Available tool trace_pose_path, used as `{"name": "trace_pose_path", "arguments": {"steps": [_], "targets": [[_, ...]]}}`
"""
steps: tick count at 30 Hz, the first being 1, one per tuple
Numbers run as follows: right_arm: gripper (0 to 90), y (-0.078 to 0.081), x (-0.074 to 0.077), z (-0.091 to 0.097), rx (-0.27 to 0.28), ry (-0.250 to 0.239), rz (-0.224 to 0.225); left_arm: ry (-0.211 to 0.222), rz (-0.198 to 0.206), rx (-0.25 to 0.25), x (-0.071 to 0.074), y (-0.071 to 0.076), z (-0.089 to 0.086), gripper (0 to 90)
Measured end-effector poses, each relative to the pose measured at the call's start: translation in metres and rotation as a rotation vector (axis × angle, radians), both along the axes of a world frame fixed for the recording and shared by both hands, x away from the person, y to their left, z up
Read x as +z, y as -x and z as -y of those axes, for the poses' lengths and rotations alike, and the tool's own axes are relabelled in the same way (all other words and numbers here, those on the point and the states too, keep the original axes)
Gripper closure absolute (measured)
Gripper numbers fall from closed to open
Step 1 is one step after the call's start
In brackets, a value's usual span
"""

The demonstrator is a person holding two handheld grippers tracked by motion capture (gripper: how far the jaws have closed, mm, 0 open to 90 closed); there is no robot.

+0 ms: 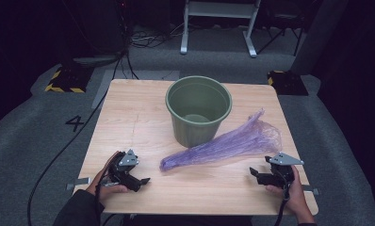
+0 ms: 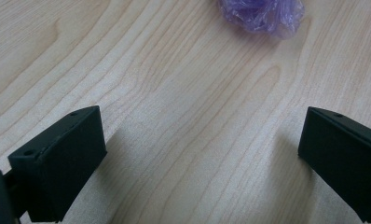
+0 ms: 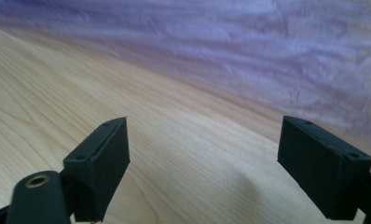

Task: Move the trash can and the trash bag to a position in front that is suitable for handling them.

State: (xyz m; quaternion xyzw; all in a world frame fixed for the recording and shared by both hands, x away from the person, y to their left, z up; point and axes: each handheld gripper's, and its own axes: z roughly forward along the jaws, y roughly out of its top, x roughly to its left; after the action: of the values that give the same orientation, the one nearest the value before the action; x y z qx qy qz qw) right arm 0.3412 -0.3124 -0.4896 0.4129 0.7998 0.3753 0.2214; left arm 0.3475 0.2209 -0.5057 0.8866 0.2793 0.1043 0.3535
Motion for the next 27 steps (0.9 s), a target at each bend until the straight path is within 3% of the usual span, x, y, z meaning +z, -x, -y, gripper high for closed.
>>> {"name": "trace_pose_path", "arguments": {"steps": [13,20,24,27], "targets": [[15.4,-0.01,0.031,-0.032,0.052,-0.022,0.089,0.0,0.0,-0.004,0.0,0.0,0.0,0.2],[16.2,-0.033,0.042,-0.055,0.057,-0.057,0.106,0.001,-0.001,-0.003,0.0,0.0,0.0,0.2],[21.0,-0.045,0.048,-0.07,0.089,-0.038,0.115,0.001,0.0,-0.004,0.0,0.0,0.0,0.2],[19.6,-0.056,0.05,-0.078,0.11,-0.054,0.105,0.0,0.0,-0.004,0.0,0.0,0.0,0.2]]}}
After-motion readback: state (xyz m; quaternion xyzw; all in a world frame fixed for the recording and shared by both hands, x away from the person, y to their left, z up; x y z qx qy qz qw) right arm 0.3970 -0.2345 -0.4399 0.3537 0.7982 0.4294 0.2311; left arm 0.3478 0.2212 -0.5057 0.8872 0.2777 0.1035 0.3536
